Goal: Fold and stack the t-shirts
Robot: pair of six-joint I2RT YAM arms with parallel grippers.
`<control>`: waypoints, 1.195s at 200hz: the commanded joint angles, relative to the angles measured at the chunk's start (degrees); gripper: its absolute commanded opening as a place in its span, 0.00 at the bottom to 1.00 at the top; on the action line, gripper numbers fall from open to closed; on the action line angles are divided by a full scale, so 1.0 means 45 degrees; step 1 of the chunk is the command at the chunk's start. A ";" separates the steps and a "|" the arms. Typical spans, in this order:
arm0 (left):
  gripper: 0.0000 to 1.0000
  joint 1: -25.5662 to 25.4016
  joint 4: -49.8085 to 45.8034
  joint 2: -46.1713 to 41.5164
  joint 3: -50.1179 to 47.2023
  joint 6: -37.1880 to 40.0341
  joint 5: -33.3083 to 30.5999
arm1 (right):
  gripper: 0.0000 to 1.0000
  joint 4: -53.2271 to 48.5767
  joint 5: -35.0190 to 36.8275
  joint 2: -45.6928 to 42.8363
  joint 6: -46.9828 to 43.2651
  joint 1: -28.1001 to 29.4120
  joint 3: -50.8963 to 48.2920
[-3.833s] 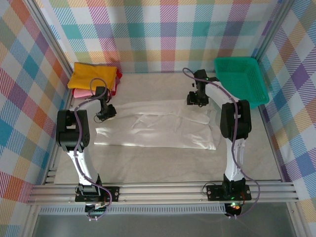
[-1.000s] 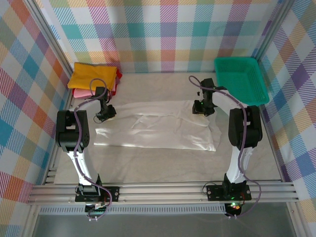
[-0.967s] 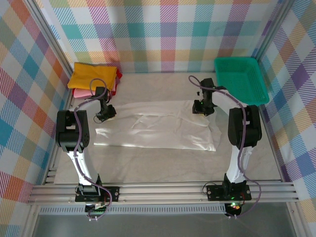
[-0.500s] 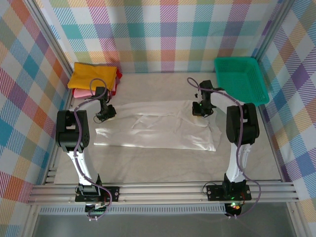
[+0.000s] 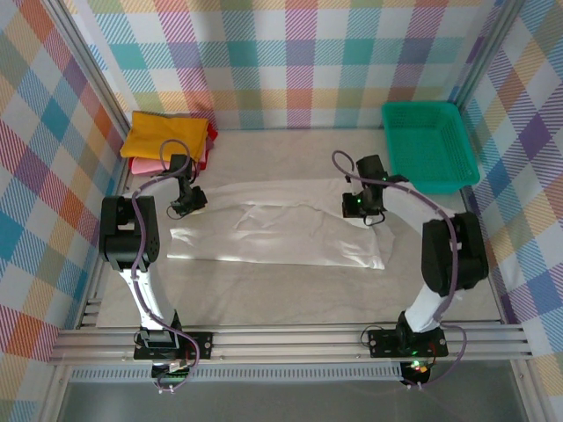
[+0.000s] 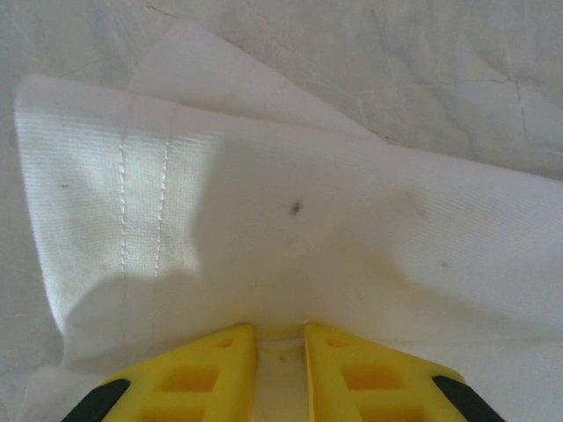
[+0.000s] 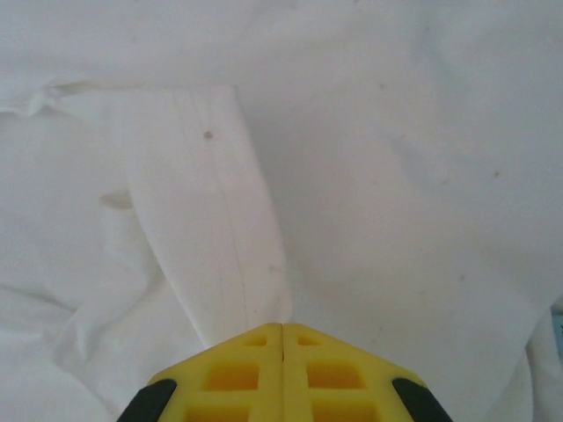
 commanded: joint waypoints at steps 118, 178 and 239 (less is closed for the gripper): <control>0.22 0.0090 -0.0873 0.0345 0.0432 -0.0030 0.0094 | 0.17 0.1477 -0.1585 -0.3406 0.0675 0.0866 -0.2514; 0.23 0.0090 -0.0852 0.0312 0.0327 -0.0013 0.0171 | 0.24 0.0736 -0.1957 0.0910 0.2054 0.0326 0.0795; 0.23 0.0095 -0.1024 0.0418 0.0714 0.0144 -0.0137 | 0.26 0.1426 -0.3666 0.2646 0.1697 0.0607 0.0768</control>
